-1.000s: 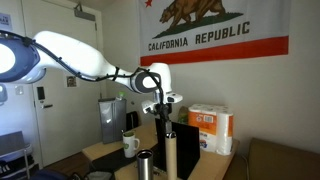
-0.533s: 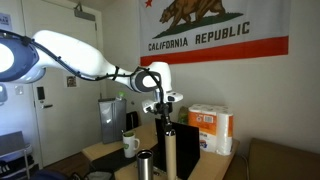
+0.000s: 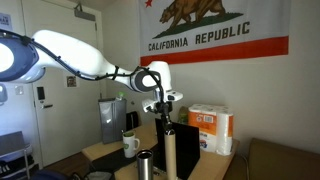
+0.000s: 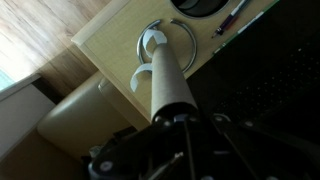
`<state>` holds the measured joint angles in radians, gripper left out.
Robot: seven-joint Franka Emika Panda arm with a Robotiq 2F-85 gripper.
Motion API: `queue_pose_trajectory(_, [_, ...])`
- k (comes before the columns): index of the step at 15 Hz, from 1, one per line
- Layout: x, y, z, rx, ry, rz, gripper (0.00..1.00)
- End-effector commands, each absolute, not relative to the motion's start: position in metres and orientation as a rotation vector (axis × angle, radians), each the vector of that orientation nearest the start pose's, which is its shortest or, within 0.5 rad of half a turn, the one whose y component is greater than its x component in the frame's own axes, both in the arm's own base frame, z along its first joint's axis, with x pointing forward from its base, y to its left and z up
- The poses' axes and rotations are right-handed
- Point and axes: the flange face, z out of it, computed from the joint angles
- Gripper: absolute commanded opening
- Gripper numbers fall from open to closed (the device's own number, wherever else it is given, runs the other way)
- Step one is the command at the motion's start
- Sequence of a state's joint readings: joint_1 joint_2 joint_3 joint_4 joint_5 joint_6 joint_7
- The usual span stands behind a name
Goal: Take the paper towel core off the stand and put it in the gray bin
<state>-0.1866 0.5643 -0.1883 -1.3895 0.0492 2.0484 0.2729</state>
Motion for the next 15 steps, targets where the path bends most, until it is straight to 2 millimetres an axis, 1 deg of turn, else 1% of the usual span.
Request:
queue_pose_trajectory(1, [0.675,-0.228,0.412,-3.046,0.958,-0.149,0.05])
queue_pose_trajectory(3, [0.675,-0.223,0.423,-3.043,0.946,-0.157,0.05])
queue_pose_trajectory(7, [0.672,-0.216,0.462,-3.063,0.922,-0.173,0.05])
queue_pose_trajectory(9, [0.667,-0.213,0.485,-3.079,0.911,-0.167,0.05])
queue_pose_trajectory(15, [0.652,-0.202,0.564,-3.140,0.875,-0.181,0.05])
